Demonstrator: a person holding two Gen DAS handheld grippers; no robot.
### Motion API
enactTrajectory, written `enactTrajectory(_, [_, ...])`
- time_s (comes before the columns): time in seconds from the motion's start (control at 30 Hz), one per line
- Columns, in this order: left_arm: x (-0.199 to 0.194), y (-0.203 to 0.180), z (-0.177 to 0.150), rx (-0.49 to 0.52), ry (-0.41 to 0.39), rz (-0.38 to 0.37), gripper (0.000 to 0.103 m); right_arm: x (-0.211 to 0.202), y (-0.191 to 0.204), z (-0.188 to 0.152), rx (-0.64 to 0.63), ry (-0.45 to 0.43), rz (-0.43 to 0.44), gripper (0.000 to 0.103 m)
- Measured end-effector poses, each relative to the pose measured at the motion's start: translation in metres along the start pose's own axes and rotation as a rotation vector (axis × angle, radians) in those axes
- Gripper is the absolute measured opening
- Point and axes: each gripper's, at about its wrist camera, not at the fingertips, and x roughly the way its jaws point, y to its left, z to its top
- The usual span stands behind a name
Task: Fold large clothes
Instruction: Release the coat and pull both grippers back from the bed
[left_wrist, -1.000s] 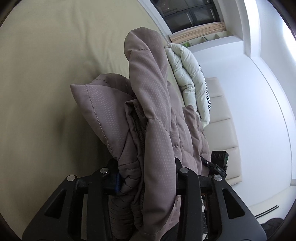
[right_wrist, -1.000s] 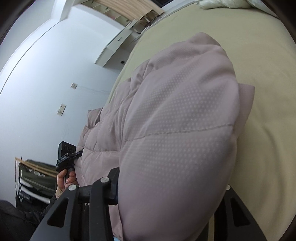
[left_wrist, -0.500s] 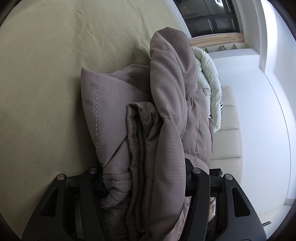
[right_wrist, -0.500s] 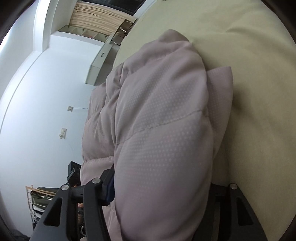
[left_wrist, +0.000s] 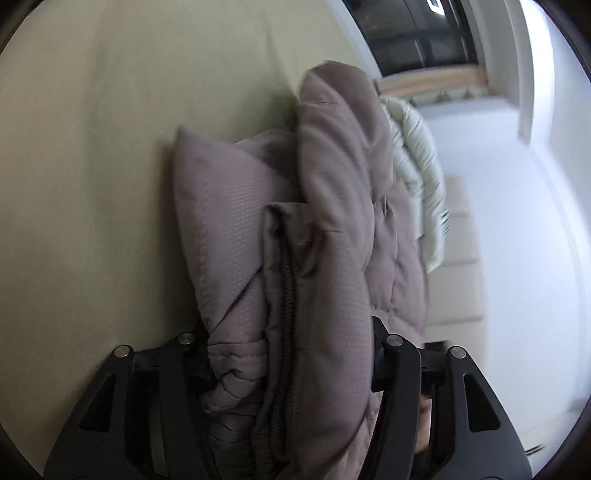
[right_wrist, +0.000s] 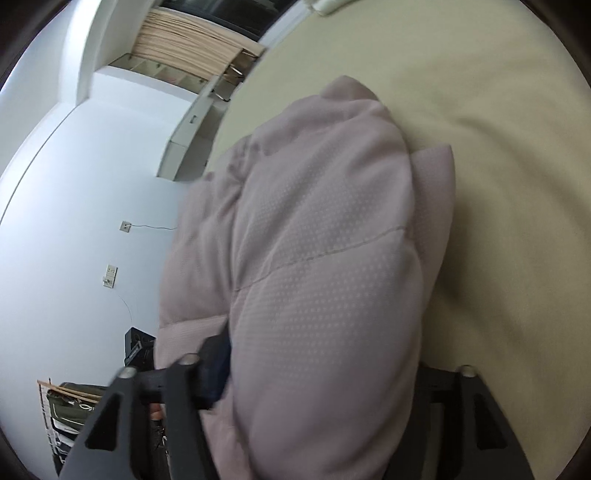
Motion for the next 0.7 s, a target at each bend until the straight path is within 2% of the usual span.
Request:
enactTrajectory(0.07, [-0.003, -0.005, -0.006, 0.024, -0.008, 0.004, 0.056, -0.002, -0.013, 0.004, 0.051, -0.017, 0.064, 0.073])
enactTrajectory(0.1, [-0.006, -0.006, -0.008, 0.032, -0.009, 0.011, 0.056, -0.007, -0.013, 0.002, 0.065, -0.028, 0.069, 0.073])
enactTrajectory(0.2, [-0.030, -0.018, -0.019, 0.063, -0.039, 0.052, 0.057, -0.028, -0.018, -0.007, 0.110, -0.058, 0.041, 0.075])
enactTrajectory(0.27, [-0.050, -0.028, -0.027, 0.108, -0.076, 0.089, 0.061, -0.056, -0.024, -0.017, 0.152, -0.125, 0.035, 0.076])
enactTrajectory(0.3, [-0.061, -0.039, -0.035, 0.159, -0.117, 0.142, 0.064, -0.071, -0.026, -0.026, 0.161, -0.169, 0.013, 0.079])
enactTrajectory(0.4, [-0.091, -0.081, -0.070, 0.348, -0.267, 0.290, 0.070, -0.111, -0.020, -0.055, 0.132, -0.288, -0.146, 0.085])
enactTrajectory(0.43, [-0.097, -0.092, -0.079, 0.392, -0.312, 0.335, 0.072, -0.123, -0.014, -0.067, 0.112, -0.327, -0.224, 0.085])
enactTrajectory(0.47, [-0.103, -0.112, -0.097, 0.466, -0.383, 0.411, 0.076, -0.134, -0.005, -0.081, 0.077, -0.371, -0.319, 0.085])
enactTrajectory(0.53, [-0.109, -0.149, -0.129, 0.585, -0.470, 0.500, 0.079, -0.151, 0.016, -0.103, 0.002, -0.453, -0.436, 0.085])
enactTrajectory(0.6, [-0.114, -0.183, -0.156, 0.671, -0.558, 0.564, 0.090, -0.164, 0.042, -0.117, -0.095, -0.526, -0.510, 0.090])
enactTrajectory(0.63, [-0.115, -0.200, -0.167, 0.702, -0.602, 0.581, 0.092, -0.169, 0.057, -0.121, -0.147, -0.568, -0.550, 0.093])
enactTrajectory(0.7, [-0.129, -0.238, -0.192, 0.768, -0.699, 0.615, 0.094, -0.188, 0.086, -0.124, -0.264, -0.668, -0.571, 0.103])
